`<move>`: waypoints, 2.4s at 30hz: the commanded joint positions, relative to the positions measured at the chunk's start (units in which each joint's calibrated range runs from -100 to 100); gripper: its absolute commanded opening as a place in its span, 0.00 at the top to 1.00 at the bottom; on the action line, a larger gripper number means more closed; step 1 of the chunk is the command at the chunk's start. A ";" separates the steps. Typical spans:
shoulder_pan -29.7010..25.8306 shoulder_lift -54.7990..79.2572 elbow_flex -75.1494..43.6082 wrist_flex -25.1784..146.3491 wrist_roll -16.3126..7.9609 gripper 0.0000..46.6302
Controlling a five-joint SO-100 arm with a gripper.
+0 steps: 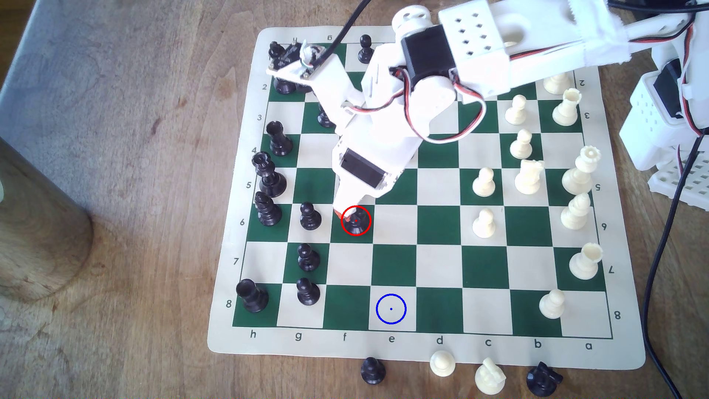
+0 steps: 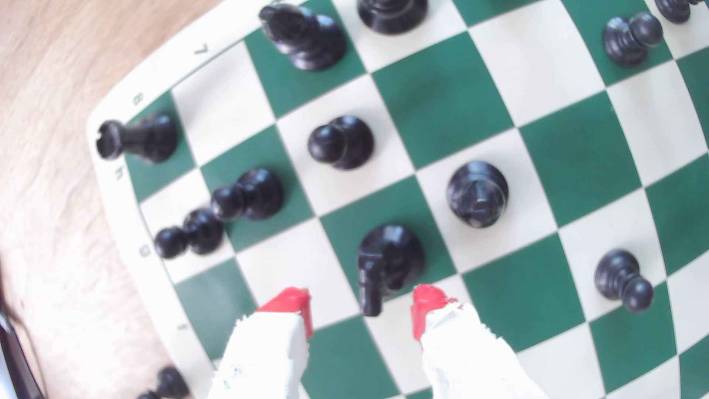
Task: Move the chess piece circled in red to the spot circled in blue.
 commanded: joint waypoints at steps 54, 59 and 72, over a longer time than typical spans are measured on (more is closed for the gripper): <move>-1.61 -11.50 -3.32 -0.40 0.68 1.00; -5.60 -18.97 0.21 1.41 -0.15 1.00; -15.85 -18.03 8.19 0.01 -0.49 1.00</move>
